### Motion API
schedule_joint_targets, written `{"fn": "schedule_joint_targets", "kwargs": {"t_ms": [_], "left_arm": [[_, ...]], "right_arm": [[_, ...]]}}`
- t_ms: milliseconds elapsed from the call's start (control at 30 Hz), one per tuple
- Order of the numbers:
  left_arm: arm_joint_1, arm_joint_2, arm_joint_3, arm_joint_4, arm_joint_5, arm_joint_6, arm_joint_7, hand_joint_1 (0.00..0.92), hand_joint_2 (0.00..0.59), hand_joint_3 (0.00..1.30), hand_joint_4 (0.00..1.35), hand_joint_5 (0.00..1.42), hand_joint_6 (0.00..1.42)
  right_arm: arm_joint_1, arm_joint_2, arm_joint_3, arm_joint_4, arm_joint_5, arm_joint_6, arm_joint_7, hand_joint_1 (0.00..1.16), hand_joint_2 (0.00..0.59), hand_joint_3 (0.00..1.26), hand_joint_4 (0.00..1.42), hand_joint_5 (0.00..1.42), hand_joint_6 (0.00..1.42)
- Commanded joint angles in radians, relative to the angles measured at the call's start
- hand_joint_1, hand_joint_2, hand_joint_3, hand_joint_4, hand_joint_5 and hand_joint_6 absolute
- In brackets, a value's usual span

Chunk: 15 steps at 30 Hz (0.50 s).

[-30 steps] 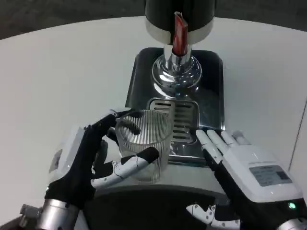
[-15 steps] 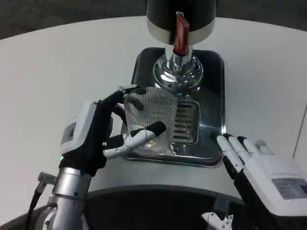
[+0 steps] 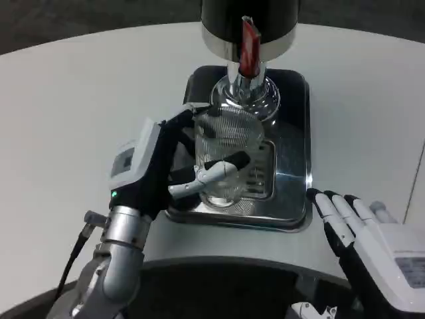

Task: Grasp the cup under the faucet to collect the drink, then remove the cup.

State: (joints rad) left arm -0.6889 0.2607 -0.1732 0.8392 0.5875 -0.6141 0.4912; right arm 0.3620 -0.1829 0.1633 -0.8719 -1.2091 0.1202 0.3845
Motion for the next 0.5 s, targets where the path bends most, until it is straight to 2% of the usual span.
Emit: {"fn": "schedule_joint_targets", "kwargs": {"t_ms": [33,267,500], "left_arm": [[-0.048,-0.024,-0.045,0.079,0.023,-0.015,0.054,0.523,0.317,0.92,1.11,1.11,1.41],[-0.11,-0.05,-0.102,0.172,0.031,-0.005,0.103,0.523,0.317,0.92,1.09,1.12,1.41],[-0.134,-0.051,-0.135,0.223,0.025,0.004,0.118,0.502,0.318,0.9,1.03,1.11,1.41]], "right_arm": [[0.032,0.008,-0.021,-0.022,0.016,-0.019,-0.015,0.48,0.314,0.0,0.0,0.0,0.0],[0.05,0.017,-0.044,-0.021,0.033,-0.032,-0.021,0.48,0.32,0.0,0.0,0.0,0.0],[0.058,0.017,-0.063,-0.013,0.056,-0.035,-0.029,0.48,0.323,0.0,0.0,0.0,0.0]]}}
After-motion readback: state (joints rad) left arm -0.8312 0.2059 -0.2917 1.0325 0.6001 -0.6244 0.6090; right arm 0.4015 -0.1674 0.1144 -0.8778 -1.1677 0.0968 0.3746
